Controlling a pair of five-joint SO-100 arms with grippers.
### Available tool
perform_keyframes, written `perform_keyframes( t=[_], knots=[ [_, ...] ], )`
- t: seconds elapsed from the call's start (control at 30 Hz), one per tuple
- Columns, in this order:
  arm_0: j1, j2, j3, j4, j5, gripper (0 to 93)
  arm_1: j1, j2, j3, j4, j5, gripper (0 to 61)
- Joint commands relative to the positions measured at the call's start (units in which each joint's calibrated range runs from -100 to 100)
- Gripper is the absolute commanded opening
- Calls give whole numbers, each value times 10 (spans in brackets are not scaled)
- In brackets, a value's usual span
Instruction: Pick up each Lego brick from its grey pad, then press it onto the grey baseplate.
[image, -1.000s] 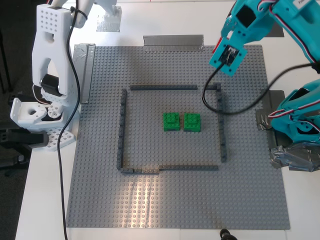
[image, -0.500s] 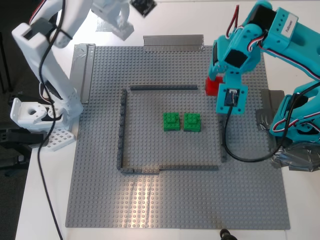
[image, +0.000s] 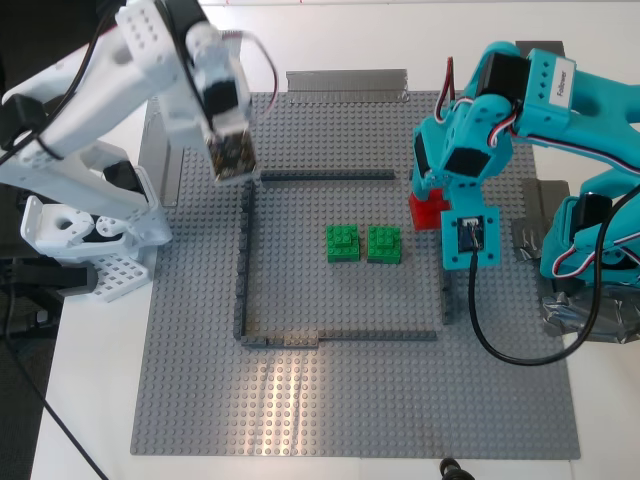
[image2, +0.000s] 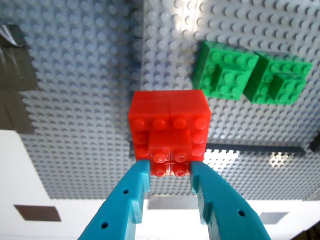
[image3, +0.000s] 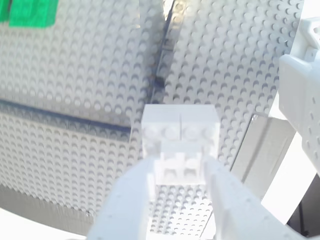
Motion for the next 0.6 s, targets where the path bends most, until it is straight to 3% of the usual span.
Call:
perform_keyframes(
  t=[0.0, 0.57],
  knots=[
    [-1, -12, 20, -23, -9, 0, 97, -73, 90, -51, 10, 2],
    [2, 70, 44, -85, -55, 0, 253, 57, 144, -307, 37, 2]
  ],
)
